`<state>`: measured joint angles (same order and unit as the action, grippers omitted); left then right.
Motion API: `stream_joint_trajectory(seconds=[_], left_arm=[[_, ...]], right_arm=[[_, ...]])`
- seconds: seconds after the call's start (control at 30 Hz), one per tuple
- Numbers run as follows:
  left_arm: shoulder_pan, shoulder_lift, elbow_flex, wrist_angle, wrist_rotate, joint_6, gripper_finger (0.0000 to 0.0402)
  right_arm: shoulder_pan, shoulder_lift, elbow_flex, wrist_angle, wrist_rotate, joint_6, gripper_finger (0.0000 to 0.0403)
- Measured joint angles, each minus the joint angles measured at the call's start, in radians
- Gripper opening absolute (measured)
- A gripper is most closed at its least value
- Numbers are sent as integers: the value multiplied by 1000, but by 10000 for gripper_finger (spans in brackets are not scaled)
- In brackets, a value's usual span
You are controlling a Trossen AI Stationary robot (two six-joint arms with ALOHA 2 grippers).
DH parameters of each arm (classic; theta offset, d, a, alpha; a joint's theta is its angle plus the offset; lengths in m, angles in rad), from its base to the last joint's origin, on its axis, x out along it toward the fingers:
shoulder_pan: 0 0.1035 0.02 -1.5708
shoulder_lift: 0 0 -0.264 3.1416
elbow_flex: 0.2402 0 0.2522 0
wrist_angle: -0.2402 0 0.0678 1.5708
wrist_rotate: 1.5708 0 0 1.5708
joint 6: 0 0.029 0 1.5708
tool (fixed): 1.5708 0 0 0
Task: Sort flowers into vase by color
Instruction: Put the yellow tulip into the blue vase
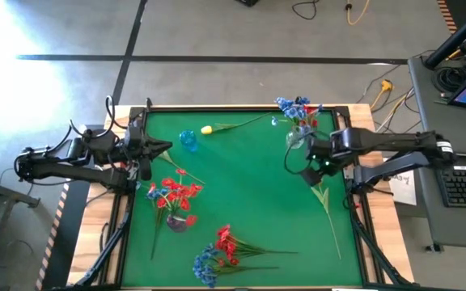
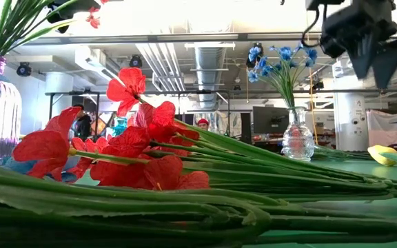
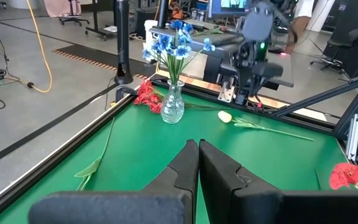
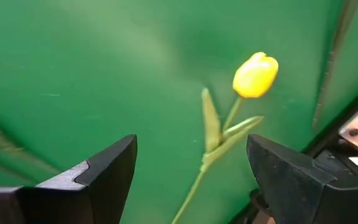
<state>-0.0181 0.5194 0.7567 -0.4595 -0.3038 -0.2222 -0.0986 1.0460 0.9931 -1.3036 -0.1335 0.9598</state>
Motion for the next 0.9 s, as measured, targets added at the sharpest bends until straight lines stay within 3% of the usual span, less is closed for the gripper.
stream_joint_trajectory(seconds=[0.33, 0.67, 0.9], left_arm=[[0, 0, 0, 1, 0, 0, 0], [0, 0, 0, 3, 0, 0, 0], [0, 0, 0, 3, 0, 0, 0]], right_arm=[[78, 25, -183, 15, 5, 197, 291], [110, 105, -298, 261, 6, 208, 277], [110, 182, -320, 233, 30, 206, 260]])
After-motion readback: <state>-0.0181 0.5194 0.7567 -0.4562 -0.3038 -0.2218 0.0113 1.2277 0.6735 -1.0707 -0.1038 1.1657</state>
